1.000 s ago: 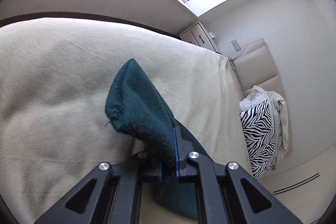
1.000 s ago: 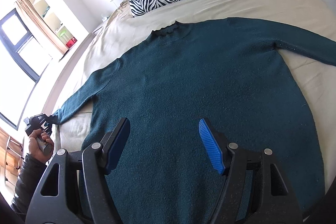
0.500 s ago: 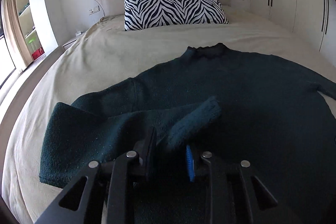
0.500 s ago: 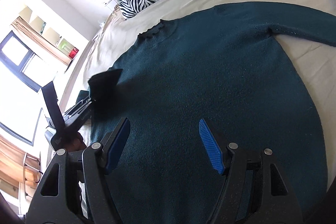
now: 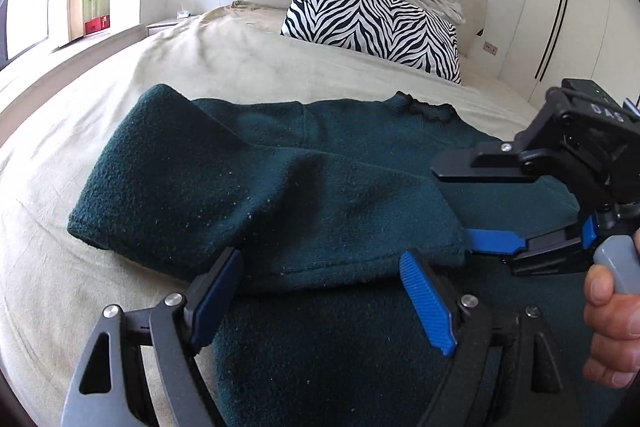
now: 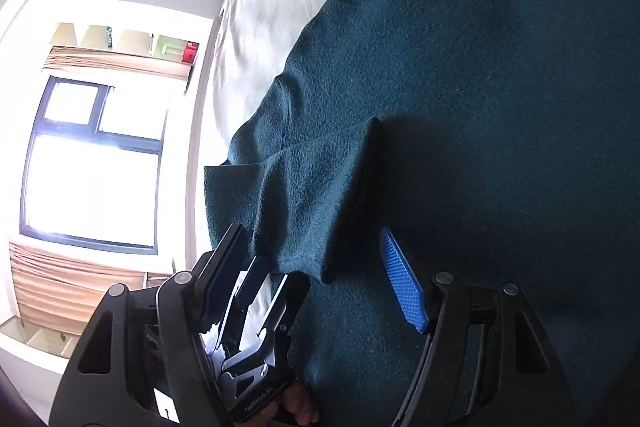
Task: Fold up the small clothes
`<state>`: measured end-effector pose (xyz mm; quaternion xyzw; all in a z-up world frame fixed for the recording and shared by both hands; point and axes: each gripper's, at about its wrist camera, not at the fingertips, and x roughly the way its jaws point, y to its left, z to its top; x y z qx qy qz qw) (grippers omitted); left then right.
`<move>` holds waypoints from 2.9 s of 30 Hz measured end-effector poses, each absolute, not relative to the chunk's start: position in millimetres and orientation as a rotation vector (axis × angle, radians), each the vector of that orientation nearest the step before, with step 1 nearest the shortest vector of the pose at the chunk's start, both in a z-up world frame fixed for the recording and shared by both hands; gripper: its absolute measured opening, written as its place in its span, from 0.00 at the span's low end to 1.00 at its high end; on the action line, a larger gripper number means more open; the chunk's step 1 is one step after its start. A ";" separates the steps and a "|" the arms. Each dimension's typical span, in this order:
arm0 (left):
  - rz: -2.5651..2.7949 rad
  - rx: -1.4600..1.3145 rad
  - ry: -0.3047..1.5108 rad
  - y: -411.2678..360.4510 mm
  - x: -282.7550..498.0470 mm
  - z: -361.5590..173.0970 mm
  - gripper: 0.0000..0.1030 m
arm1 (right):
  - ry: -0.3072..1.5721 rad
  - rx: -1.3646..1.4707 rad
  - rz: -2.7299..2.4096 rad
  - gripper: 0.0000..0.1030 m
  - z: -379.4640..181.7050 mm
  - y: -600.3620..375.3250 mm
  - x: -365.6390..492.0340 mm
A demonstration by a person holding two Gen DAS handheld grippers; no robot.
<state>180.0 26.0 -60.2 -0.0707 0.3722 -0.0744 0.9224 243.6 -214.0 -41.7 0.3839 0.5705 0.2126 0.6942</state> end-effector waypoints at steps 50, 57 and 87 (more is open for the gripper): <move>-0.151 -0.409 0.714 70.9 172.9 -68.7 0.80 | 1.103 0.498 0.243 0.06 -2.0 -252.3 253.3; -0.147 -0.411 0.708 72.5 170.3 -68.6 0.80 | 1.079 0.579 0.141 0.06 -6.4 -329.3 240.9; -0.443 -0.700 0.862 107.5 311.2 -48.1 0.66 | 0.998 0.712 0.072 0.36 -32.9 -414.8 230.0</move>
